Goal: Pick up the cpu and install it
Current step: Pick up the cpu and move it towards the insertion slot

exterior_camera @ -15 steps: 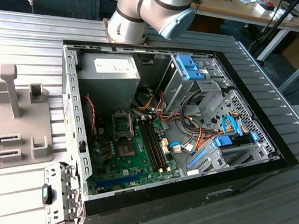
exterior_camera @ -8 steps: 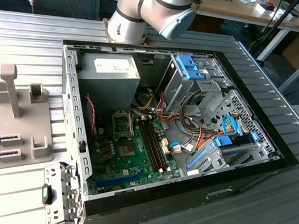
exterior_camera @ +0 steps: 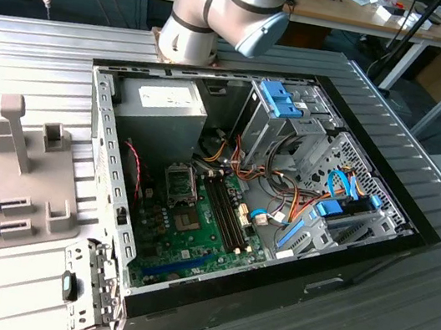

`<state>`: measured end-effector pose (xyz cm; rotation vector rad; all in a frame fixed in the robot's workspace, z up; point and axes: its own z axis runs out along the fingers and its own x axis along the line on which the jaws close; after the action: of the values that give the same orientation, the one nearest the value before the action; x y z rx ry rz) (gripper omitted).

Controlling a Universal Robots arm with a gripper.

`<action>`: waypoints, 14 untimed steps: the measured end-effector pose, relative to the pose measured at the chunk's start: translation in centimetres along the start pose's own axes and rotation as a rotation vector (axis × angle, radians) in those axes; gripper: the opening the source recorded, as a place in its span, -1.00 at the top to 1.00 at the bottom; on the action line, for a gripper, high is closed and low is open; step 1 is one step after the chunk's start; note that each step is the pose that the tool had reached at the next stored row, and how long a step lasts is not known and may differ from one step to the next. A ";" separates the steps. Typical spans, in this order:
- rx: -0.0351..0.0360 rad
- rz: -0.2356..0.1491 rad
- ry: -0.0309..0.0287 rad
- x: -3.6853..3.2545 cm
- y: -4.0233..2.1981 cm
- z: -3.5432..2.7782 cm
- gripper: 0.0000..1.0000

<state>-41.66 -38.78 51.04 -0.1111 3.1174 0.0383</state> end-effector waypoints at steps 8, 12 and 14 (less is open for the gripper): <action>0.0001 0.000 0.0006 -1.24 -0.09 0.02 0.05; 0.0000 0.000 0.0008 -2.09 -0.15 0.05 0.05; 0.0000 0.000 0.0008 -2.40 -0.17 0.06 0.05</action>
<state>-39.26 -38.79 51.03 -0.1111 3.1182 0.0383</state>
